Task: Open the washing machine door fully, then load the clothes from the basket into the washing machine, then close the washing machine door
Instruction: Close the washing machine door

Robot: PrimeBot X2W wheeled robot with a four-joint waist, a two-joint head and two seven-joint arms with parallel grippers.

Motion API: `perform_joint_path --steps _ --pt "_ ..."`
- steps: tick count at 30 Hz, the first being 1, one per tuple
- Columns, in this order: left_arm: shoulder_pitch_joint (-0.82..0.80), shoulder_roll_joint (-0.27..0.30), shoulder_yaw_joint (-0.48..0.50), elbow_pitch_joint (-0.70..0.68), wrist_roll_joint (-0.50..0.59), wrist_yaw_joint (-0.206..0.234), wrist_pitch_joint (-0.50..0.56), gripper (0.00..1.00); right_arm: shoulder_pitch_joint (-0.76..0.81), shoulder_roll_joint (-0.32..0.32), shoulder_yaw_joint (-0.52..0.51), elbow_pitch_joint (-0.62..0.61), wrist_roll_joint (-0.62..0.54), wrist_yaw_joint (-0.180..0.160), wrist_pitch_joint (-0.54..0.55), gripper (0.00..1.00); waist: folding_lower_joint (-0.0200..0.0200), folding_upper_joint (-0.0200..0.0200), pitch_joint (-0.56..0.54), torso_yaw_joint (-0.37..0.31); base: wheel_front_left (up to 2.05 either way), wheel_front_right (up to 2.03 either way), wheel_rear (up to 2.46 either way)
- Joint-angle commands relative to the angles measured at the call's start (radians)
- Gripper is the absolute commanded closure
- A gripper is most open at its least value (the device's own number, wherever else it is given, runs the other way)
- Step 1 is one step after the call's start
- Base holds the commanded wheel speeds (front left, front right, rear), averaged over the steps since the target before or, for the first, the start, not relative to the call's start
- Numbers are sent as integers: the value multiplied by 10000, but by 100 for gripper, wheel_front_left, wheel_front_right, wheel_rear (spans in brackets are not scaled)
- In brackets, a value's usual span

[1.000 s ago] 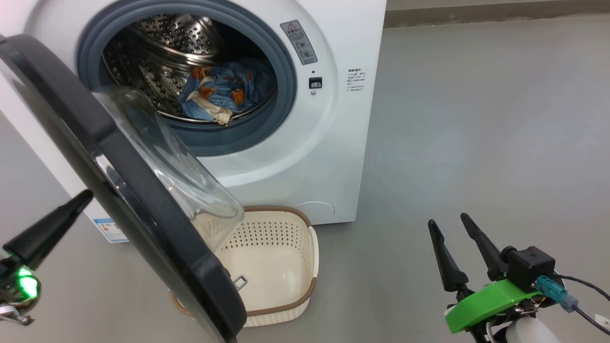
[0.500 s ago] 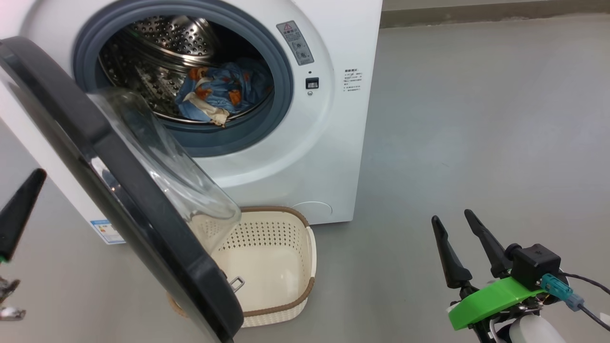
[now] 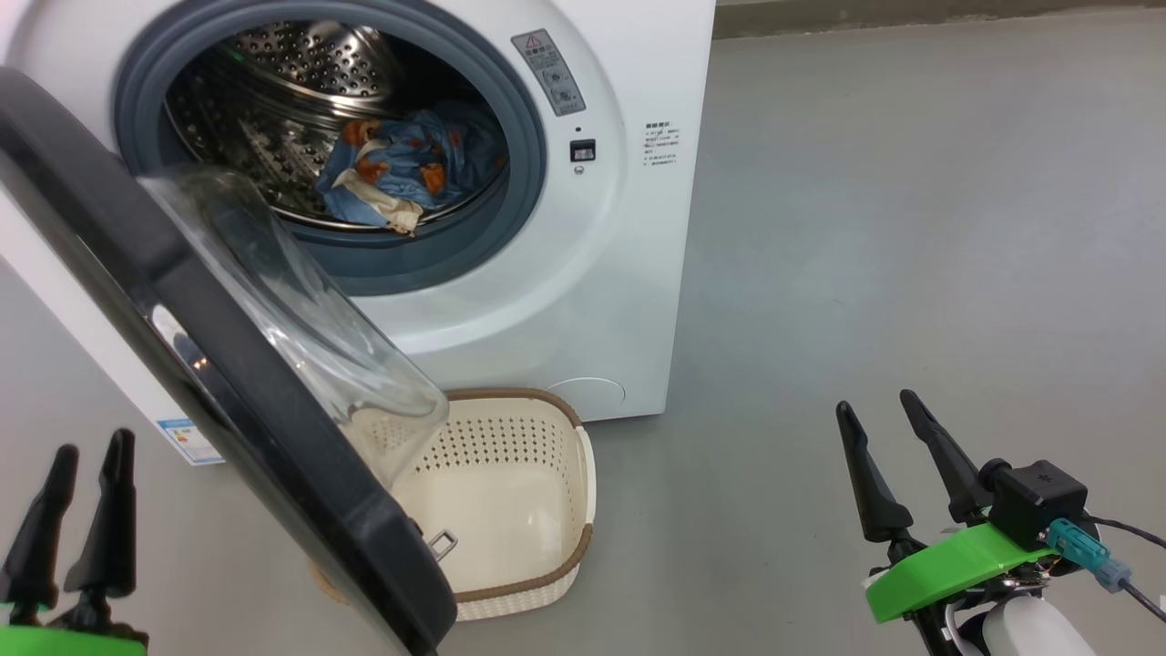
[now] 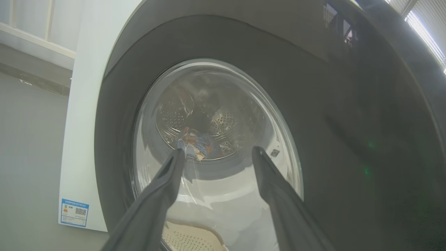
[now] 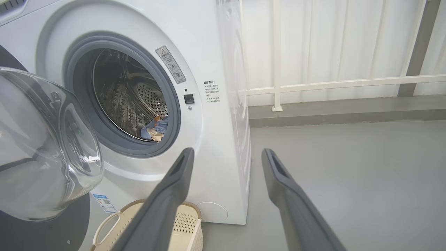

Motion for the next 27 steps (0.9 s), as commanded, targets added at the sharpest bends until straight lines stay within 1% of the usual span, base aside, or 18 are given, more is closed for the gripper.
perform_joint_path --steps 1,2,5,9,11,14,18,27 --pt "-180 498 230 118 277 -64 -529 0 -277 -71 191 -271 -119 54 -122 0 0 -1 13 -16 0 0 0" --pt "-180 498 230 118 277 -64 -529 0 -277 -71 191 -271 -119 54 -122 0 0 -1 13 -16 0 0 0" --pt "-269 664 -184 691 650 -64 -1064 0 -294 -75 213 -275 -140 54 -122 0 0 -1 33 -59 0 0 0" --pt "-385 625 -355 1258 1070 -64 -1265 0 -299 -86 241 -277 -153 54 -122 0 0 -1 45 -130 0 0 0" --pt "-478 396 -116 1338 1278 -64 -1279 0 -287 -86 240 -287 -170 54 -122 0 0 -1 50 -160 0 0 0" --pt "-456 51 182 1308 1921 -65 -1283 0 -287 -82 259 -301 -197 54 -122 0 0 -1 75 -217 0 0 0" --pt "-331 -326 391 1293 2621 -65 -1285 0 -312 -90 296 -295 -229 54 -122 0 0 -1 100 -276 0 0 0" --pt "-124 -799 692 1196 3488 -65 -1287 0 -299 -65 289 -298 -333 54 -122 0 0 -1 147 -323 0 0 0"
